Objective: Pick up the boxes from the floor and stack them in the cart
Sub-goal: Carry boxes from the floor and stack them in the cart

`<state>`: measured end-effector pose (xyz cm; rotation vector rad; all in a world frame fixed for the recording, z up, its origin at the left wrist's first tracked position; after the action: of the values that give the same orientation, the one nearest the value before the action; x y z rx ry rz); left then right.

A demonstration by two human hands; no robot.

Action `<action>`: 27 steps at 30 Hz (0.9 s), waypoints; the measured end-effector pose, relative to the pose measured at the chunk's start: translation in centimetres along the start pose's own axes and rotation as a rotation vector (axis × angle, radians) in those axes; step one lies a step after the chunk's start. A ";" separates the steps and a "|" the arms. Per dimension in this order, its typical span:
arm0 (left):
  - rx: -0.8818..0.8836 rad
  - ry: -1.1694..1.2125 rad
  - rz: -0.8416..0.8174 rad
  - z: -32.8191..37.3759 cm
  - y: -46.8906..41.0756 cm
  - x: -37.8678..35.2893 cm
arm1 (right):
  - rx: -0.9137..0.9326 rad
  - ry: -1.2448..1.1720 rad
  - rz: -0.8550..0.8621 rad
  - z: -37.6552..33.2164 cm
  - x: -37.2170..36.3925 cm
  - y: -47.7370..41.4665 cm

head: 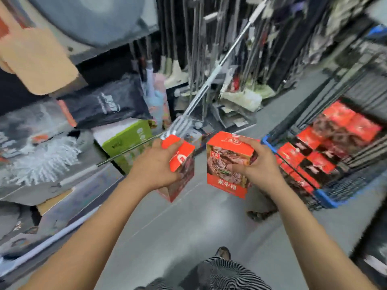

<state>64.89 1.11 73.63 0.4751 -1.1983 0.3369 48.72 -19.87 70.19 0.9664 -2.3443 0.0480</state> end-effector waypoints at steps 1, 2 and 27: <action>-0.035 -0.015 0.005 2.6 -1.9 0.1 | -0.007 0.009 0.035 1.4 2.9 -0.5; -0.069 -0.020 0.013 5.0 -3.7 0.1 | -0.016 0.018 0.068 2.8 5.7 -0.8; -0.772 -0.136 -0.257 38.4 -40.3 -11.0 | -0.446 -0.223 0.713 27.7 32.8 -9.6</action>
<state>50.03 -53.32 67.22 -0.0281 -1.2773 -0.3841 22.49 -54.52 63.34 -0.1020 -2.6225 -0.3006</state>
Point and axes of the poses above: each hand's wrist, its own y-axis away from the middle knuckle, its own x-axis out of the back of the hand, z = x × y, the point moved 7 cm from there along -y, towards the middle knuckle, and after that the axes turned 10 degrees about -x, right-handed, at the moved point
